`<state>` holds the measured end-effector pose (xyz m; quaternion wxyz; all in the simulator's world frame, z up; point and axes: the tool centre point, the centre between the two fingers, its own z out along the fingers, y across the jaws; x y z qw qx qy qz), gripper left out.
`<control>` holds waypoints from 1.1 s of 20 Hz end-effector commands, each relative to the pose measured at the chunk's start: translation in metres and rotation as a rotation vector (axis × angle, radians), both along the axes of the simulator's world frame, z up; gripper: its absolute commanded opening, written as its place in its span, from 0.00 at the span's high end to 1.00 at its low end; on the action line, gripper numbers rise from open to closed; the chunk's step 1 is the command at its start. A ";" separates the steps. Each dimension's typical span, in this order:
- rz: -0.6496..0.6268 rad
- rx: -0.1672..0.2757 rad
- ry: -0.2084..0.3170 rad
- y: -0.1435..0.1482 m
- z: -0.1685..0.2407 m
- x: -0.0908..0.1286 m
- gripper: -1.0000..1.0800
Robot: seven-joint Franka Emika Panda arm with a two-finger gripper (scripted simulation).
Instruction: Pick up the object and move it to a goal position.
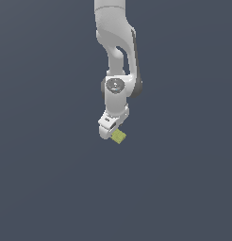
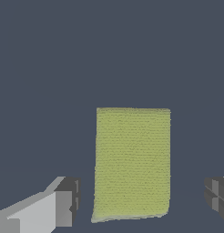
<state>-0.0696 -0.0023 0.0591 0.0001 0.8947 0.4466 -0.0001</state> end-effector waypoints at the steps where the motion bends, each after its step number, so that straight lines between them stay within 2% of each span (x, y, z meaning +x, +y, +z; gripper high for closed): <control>1: 0.001 0.000 0.000 0.000 -0.004 0.000 0.04; 10: 0.005 0.000 0.000 0.000 -0.040 -0.001 0.04; 16: 0.005 0.000 0.000 0.000 -0.049 -0.001 0.04; 17: 0.005 0.000 0.000 0.000 -0.049 -0.001 1.00; 22: 0.005 0.000 0.000 0.000 -0.049 -0.001 1.00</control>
